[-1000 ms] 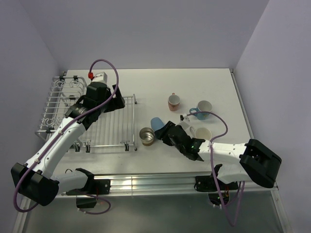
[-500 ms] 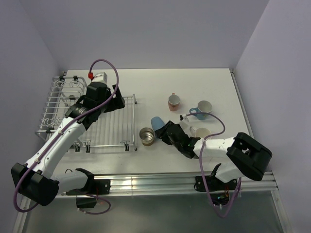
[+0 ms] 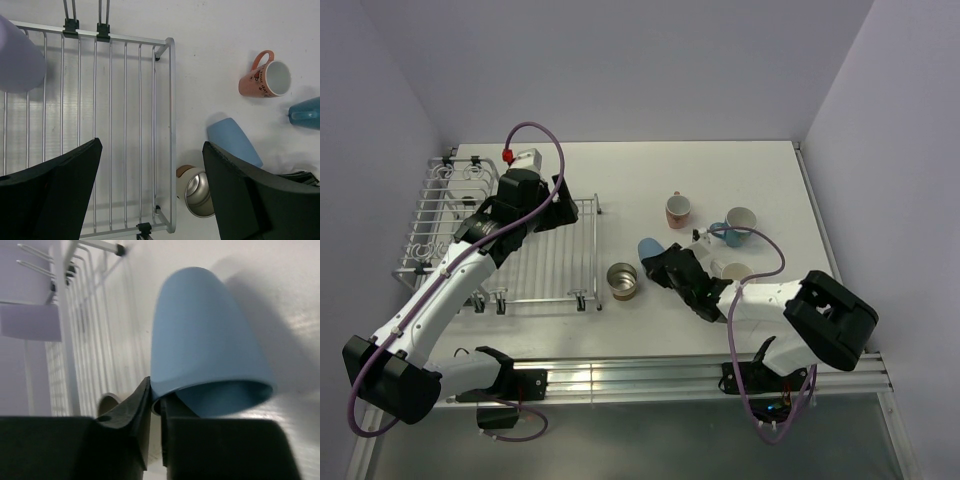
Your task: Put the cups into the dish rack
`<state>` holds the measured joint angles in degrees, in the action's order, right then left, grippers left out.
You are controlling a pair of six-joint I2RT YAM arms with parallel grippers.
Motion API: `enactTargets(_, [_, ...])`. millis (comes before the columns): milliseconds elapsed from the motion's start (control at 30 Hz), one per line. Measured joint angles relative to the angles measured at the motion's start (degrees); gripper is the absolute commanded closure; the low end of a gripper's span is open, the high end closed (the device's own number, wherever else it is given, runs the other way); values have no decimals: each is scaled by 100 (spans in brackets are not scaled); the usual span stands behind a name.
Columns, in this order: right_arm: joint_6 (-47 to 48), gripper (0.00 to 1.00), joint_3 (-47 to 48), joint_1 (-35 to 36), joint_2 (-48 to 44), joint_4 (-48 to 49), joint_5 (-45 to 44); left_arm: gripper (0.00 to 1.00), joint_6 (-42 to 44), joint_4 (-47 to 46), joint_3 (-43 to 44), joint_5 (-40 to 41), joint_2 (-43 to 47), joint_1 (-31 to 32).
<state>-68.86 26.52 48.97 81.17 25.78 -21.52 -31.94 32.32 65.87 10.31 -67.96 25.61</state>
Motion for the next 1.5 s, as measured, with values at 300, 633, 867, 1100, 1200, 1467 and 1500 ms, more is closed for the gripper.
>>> enactTargets(300, [378, 100, 142, -114, -317, -374, -42, 9, -22, -11, 0, -177, 0, 0])
enactTargets(633, [1047, 100, 544, -125, -1932, -1469, -186, 1, -170, -330, 0, -1005, 118, 0])
enactTargets(867, [1805, 100, 977, -136, -2785, -1384, 546, 1, -470, -931, 0, -2188, 138, -4])
enactTargets(1100, [2173, 100, 1252, -140, -3051, -914, 1652, 1, -890, -1926, -70, -3501, 138, -136])
enactTargets(1200, [2223, 100, 1300, -149, -3064, -654, 2063, 1, -1150, -2406, -199, -3993, 111, -208])
enactTargets(1467, [2236, 100, 1305, -177, -3051, -343, 2566, 1, -1967, -3733, -527, -5042, -120, -282])
enactTargets(1500, [2236, 100, 1307, -177, -3047, -302, 2597, 1, -2024, -3834, -529, -5123, -131, -282])
